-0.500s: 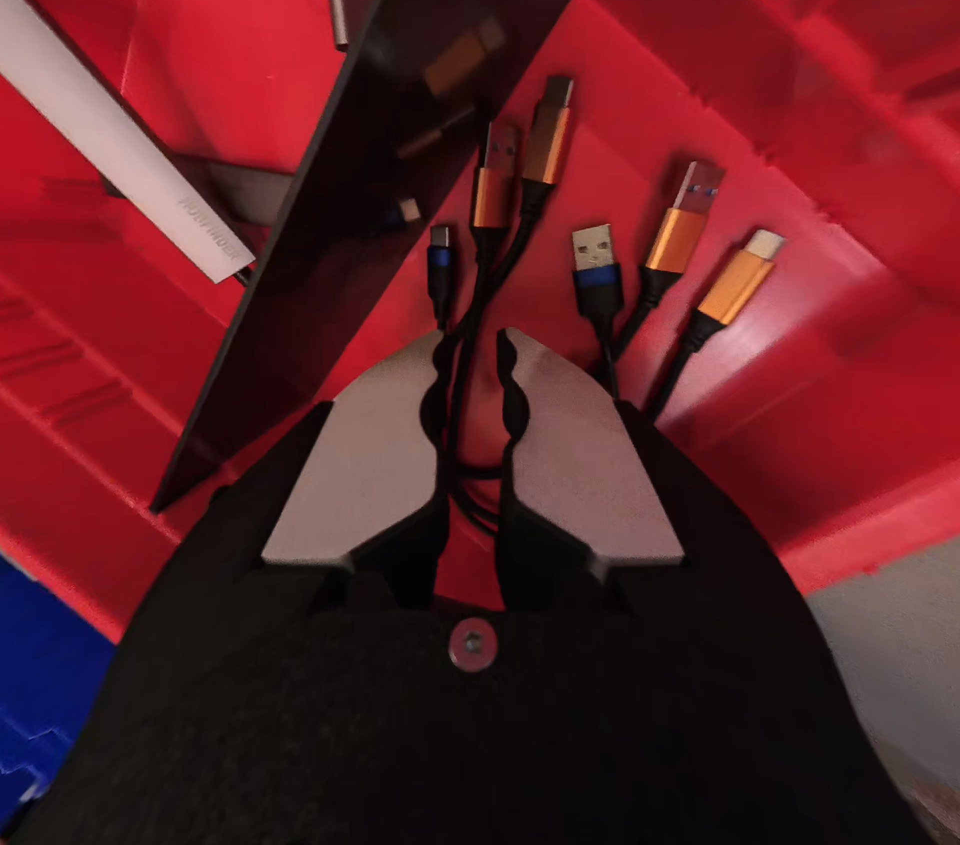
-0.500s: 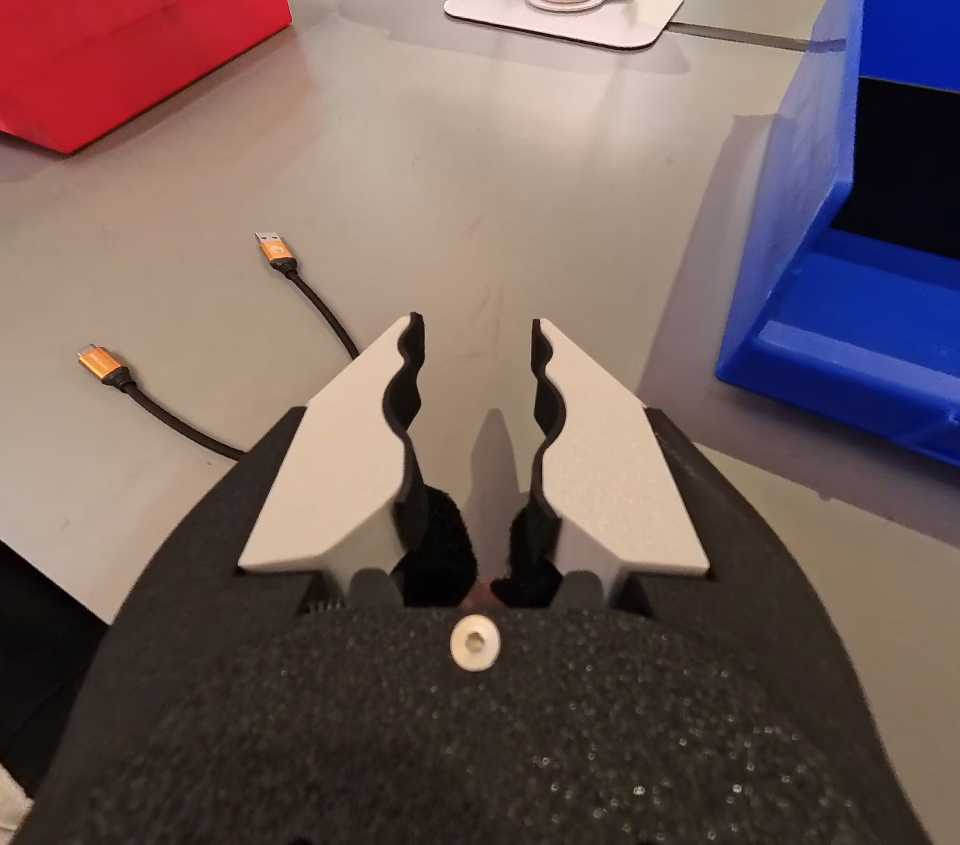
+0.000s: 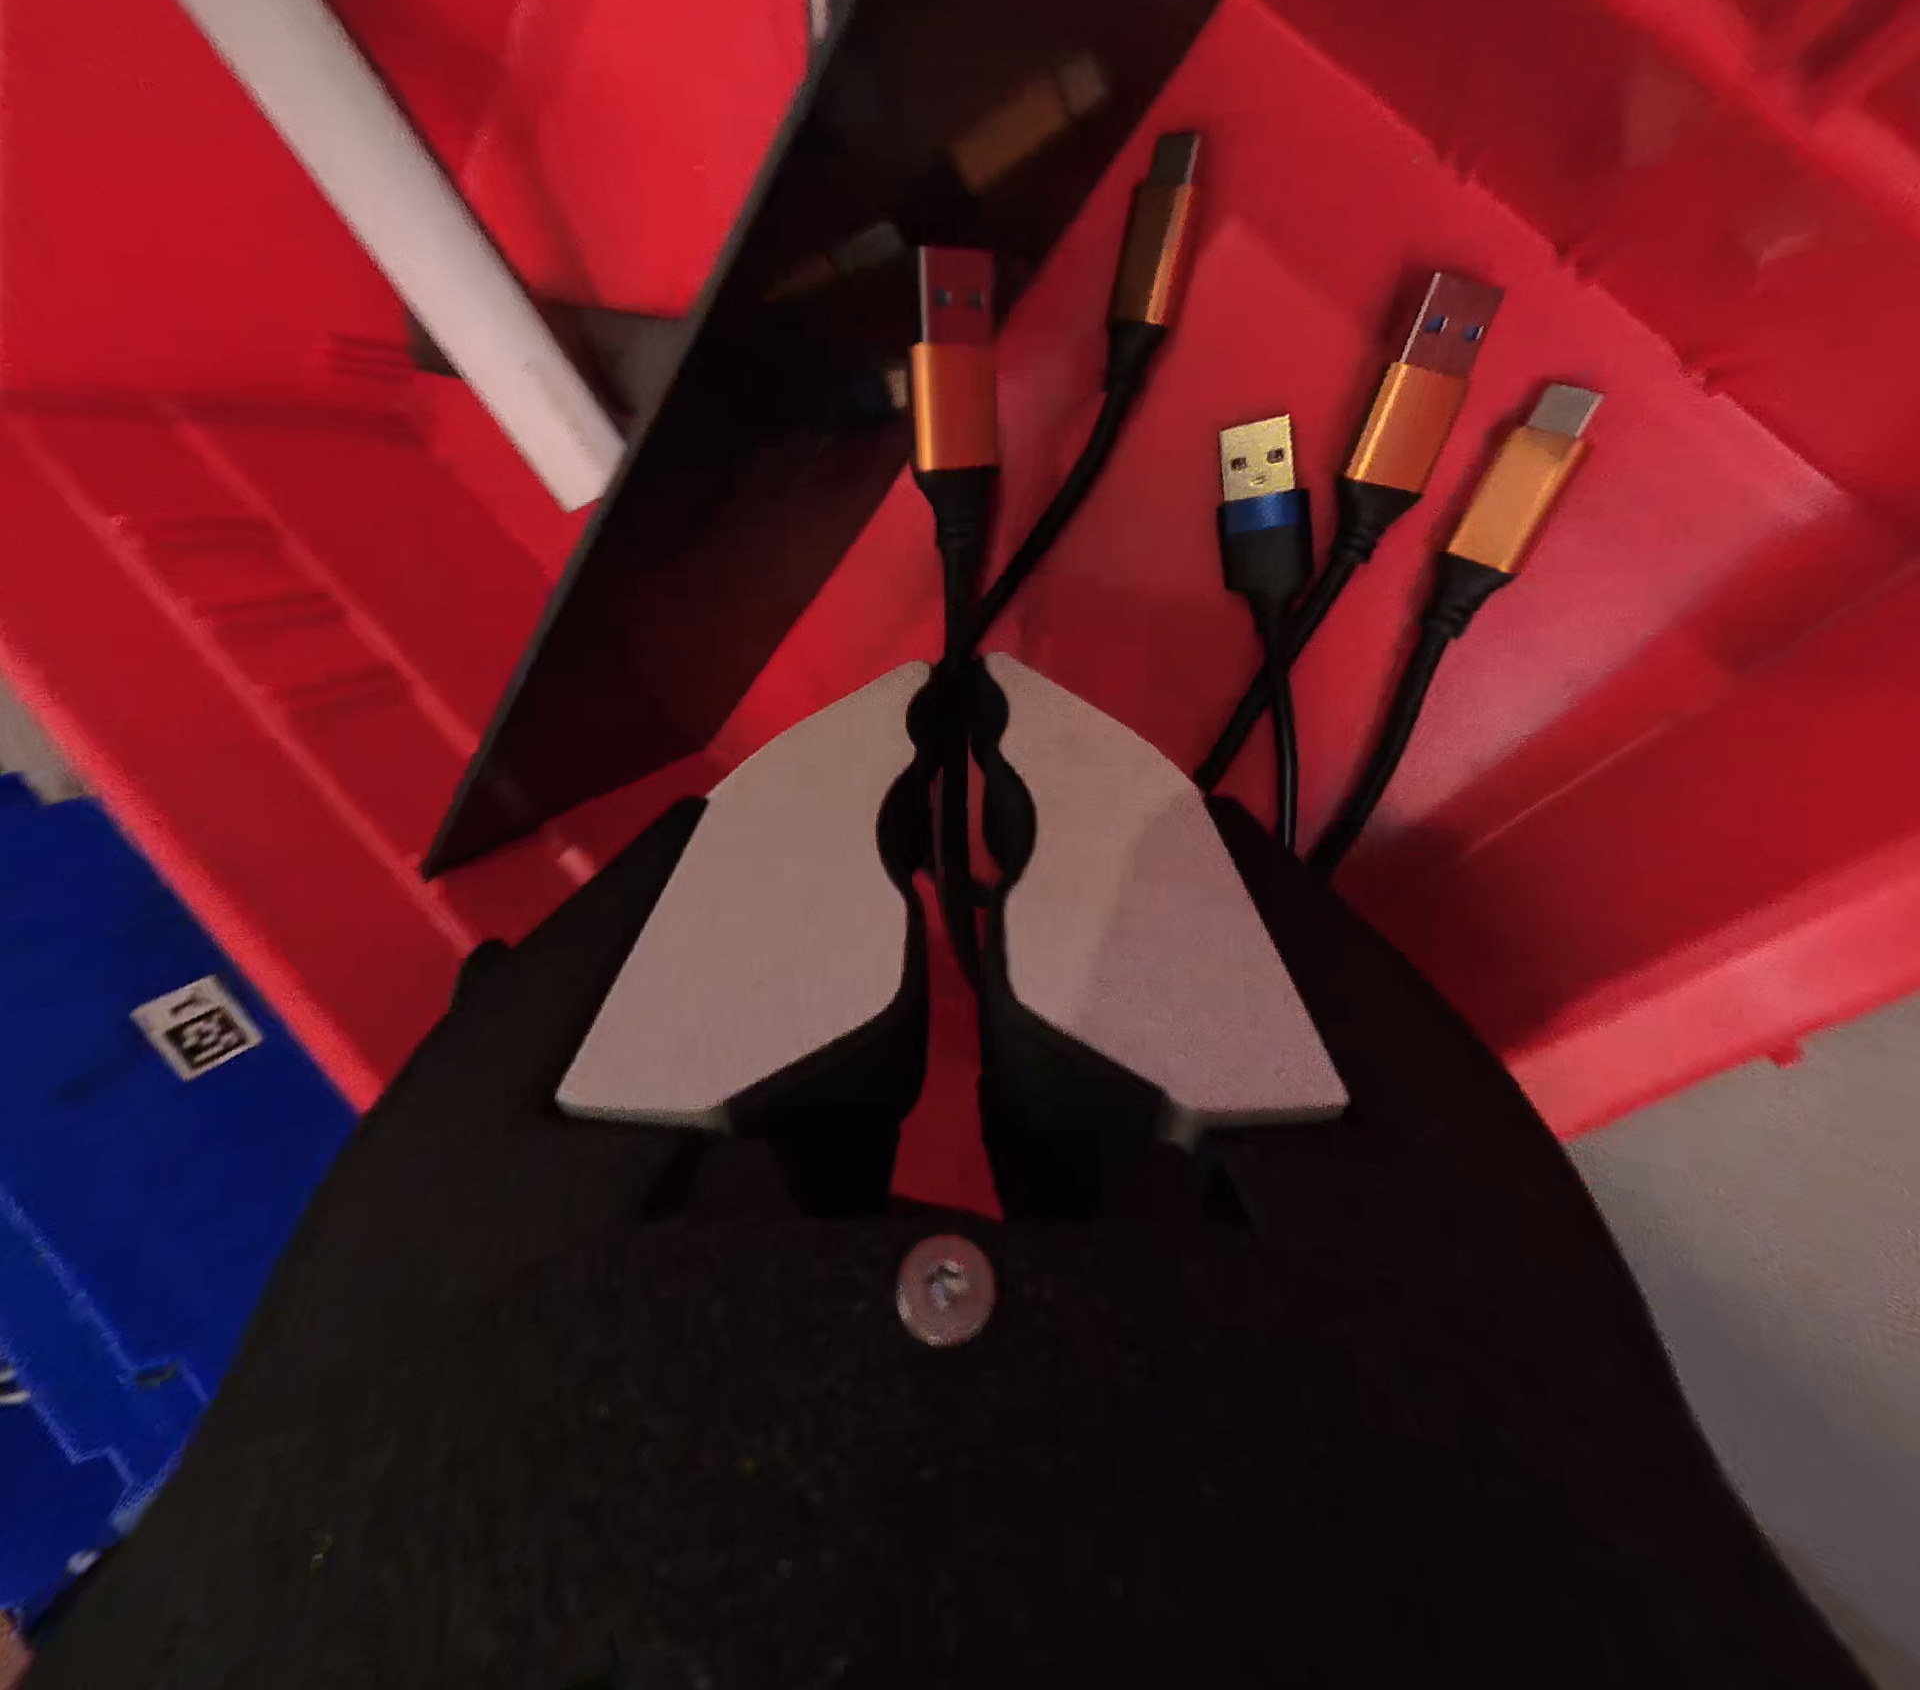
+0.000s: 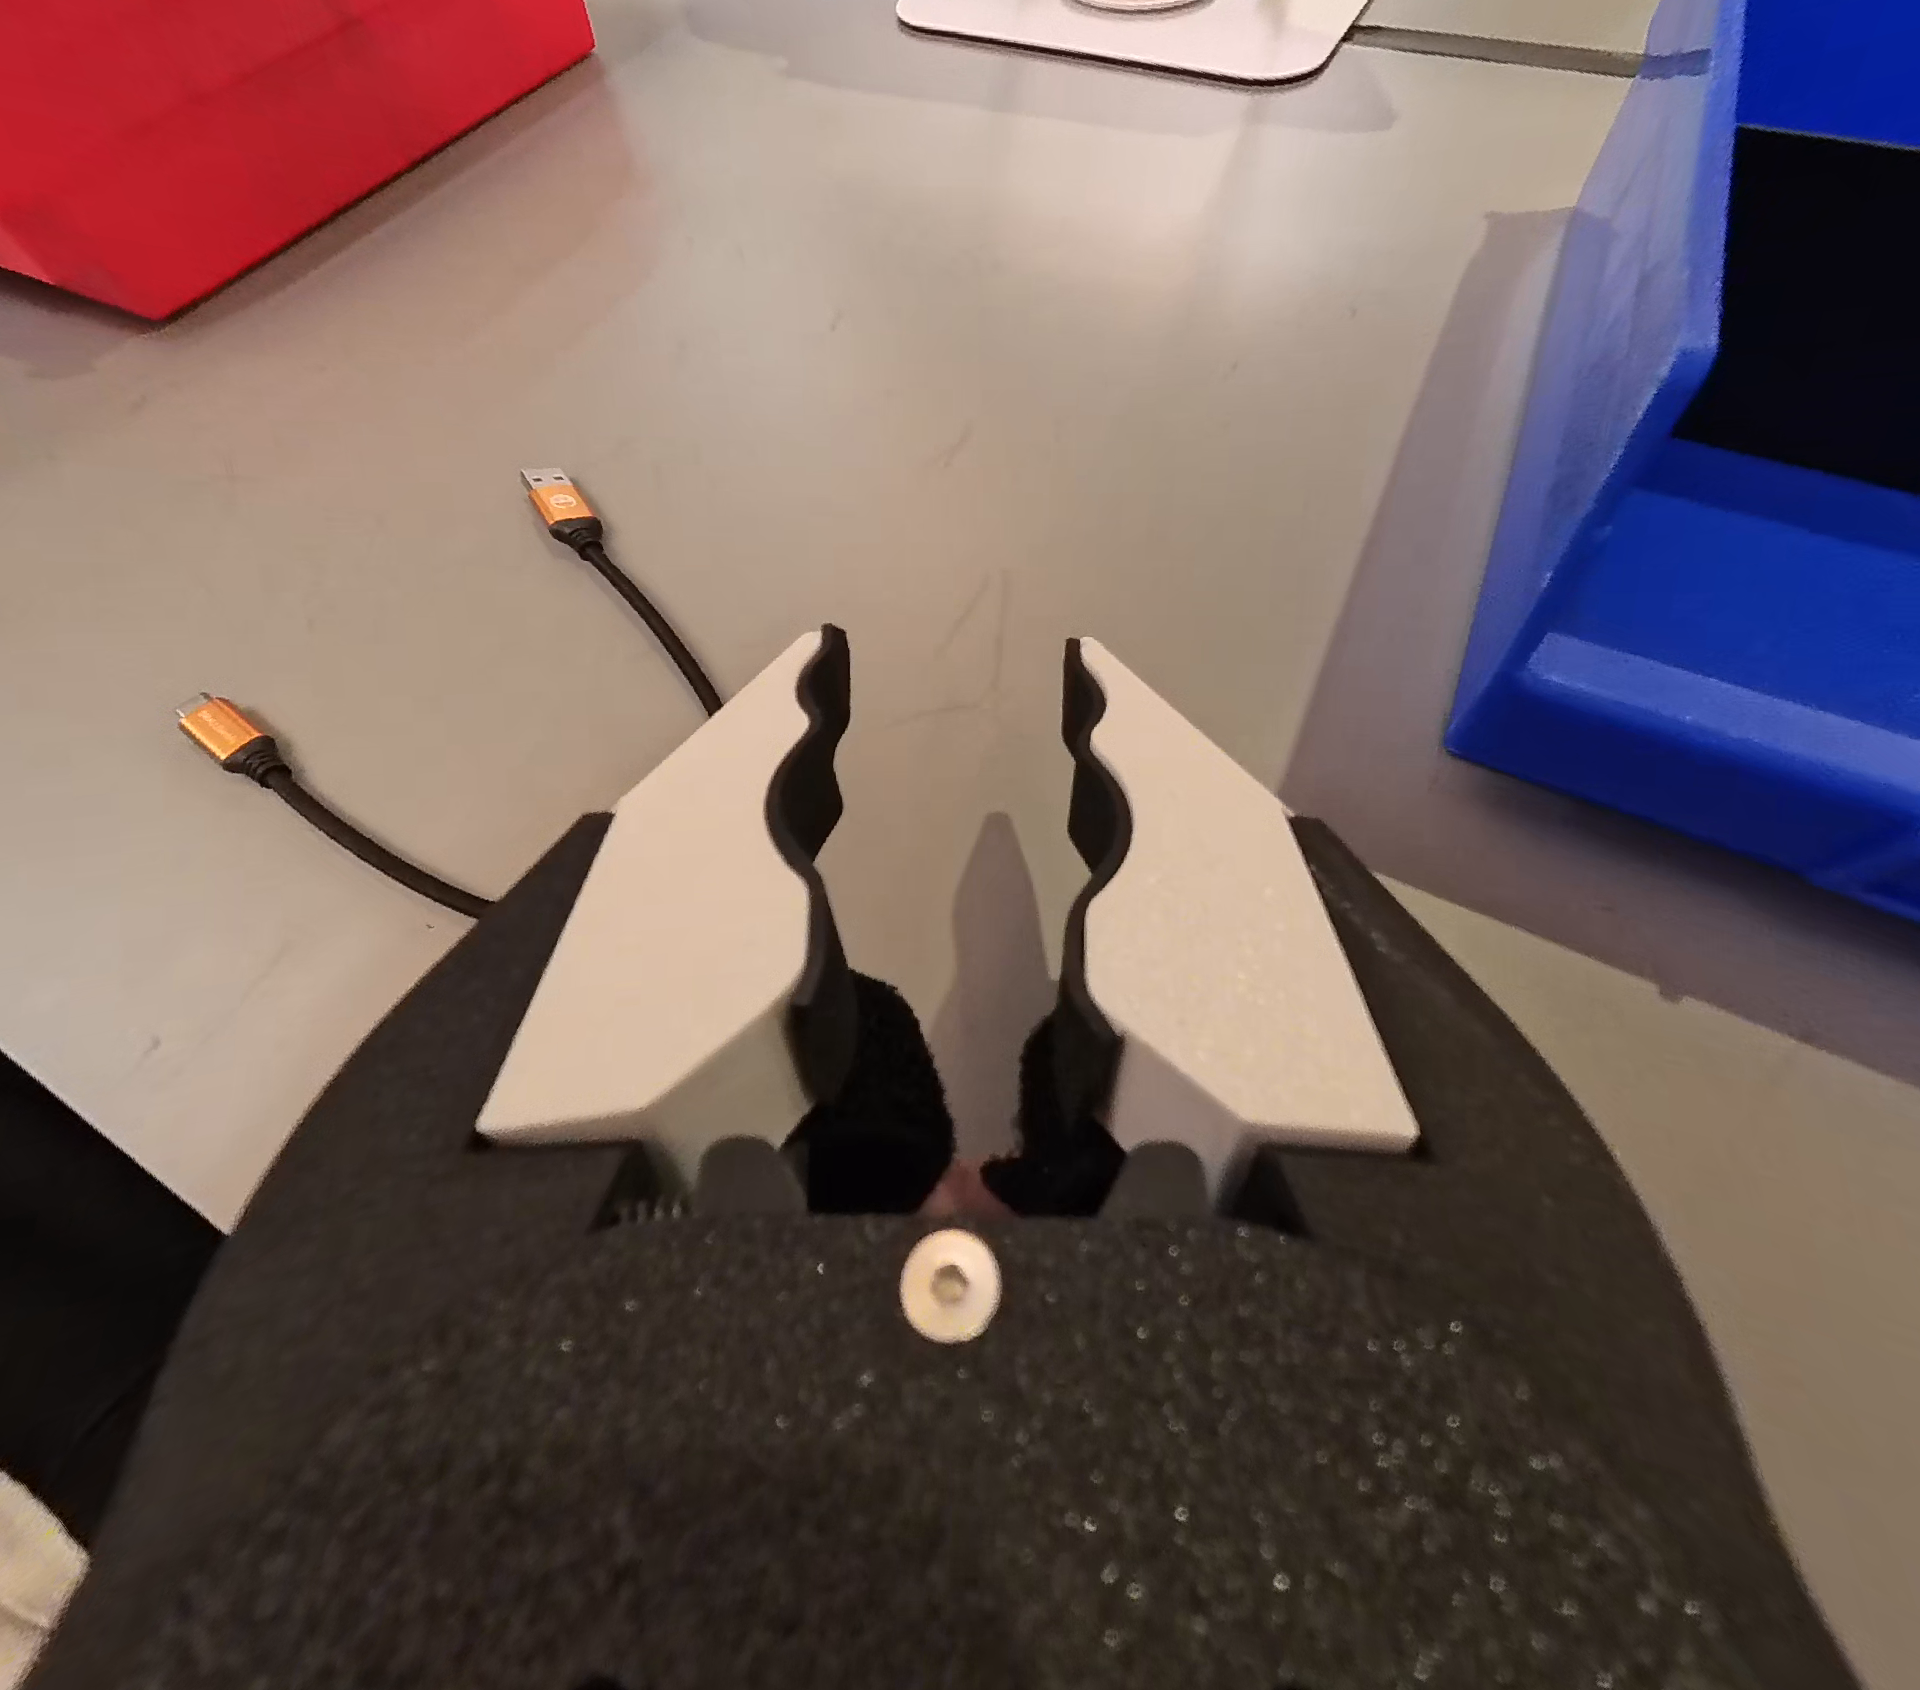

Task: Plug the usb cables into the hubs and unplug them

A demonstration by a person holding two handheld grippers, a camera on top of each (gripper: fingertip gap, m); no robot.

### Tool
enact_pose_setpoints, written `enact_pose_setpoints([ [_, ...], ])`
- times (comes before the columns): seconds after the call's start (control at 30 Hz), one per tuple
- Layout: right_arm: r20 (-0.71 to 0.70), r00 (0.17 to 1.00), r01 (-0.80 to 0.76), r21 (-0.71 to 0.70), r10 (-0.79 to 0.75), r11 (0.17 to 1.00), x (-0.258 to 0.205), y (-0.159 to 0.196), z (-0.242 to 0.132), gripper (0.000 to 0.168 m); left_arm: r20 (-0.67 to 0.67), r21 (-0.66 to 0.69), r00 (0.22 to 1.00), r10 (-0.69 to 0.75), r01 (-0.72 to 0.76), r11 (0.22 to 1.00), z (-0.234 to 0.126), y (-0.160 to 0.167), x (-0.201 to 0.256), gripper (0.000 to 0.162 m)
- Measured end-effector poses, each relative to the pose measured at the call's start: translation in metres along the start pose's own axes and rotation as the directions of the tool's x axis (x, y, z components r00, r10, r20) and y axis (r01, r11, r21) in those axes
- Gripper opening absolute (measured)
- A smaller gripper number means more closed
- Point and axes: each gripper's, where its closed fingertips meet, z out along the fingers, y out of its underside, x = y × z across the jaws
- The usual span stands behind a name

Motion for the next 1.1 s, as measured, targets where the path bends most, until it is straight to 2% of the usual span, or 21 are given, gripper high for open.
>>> enact_pose_setpoints([
  [0.13,-0.001,1.000,0.000,0.009,0.000,1.000,0.000,-0.001,-0.001,0.039,0.096,0.087,0.993,-0.063,0.054,0.995,-0.047,-0.006,-0.019,0.003],
  [0.23,-0.001,1.000,0.000,0.010,0.000,1.000,0.000,-0.001,-0.001,0.039,0.172,0.215,0.977,-0.129,0.090,0.972,-0.108,-0.019,-0.034,0.004],
  [0.37,0.000,1.000,0.003,0.007,-0.003,1.000,0.000,-0.001,-0.001,0.039,0.158,0.431,0.971,-0.178,0.094,0.897,-0.203,-0.053,-0.021,0.003],
  [0.47,0.003,1.000,0.010,0.008,-0.010,1.000,-0.001,-0.001,-0.001,0.039,0.158,0.536,0.971,-0.182,0.070,0.841,-0.256,-0.078,0.000,0.003],
  [0.57,0.006,1.000,0.010,0.007,-0.010,1.000,-0.002,0.000,-0.001,0.040,0.119,0.585,0.978,-0.172,0.071,0.808,-0.273,-0.103,0.032,0.003],
  [0.63,0.007,1.000,0.010,0.007,-0.010,1.000,-0.002,0.000,-0.001,0.040,0.161,0.599,0.974,-0.158,0.031,0.801,-0.283,-0.113,0.045,0.003],
  [0.67,0.007,1.000,0.009,0.009,-0.009,1.000,-0.002,-0.001,-0.001,0.040,0.129,0.624,0.978,-0.164,0.049,0.780,-0.287,-0.121,0.054,0.003],
  [0.77,0.009,1.000,0.008,0.007,-0.008,1.000,-0.002,0.000,-0.002,0.040,-0.109,0.664,0.986,-0.126,0.166,0.729,-0.272,-0.149,0.110,0.003],
  [0.9,0.012,1.000,0.013,0.000,-0.013,1.000,-0.003,0.001,-0.001,0.040,-0.328,0.558,0.933,-0.144,0.315,0.768,-0.197,-0.167,0.177,0.003],
  [1.0,0.011,1.000,0.014,0.006,-0.014,1.000,-0.003,0.000,-0.002,0.039,-0.428,0.442,0.875,-0.224,0.419,0.793,-0.139,-0.166,0.210,0.004],
  [1.1,0.013,1.000,0.008,0.008,-0.008,1.000,-0.003,0.000,-0.002,0.040,-0.488,0.344,0.822,-0.294,0.490,0.801,-0.095,-0.160,0.236,0.004],
])
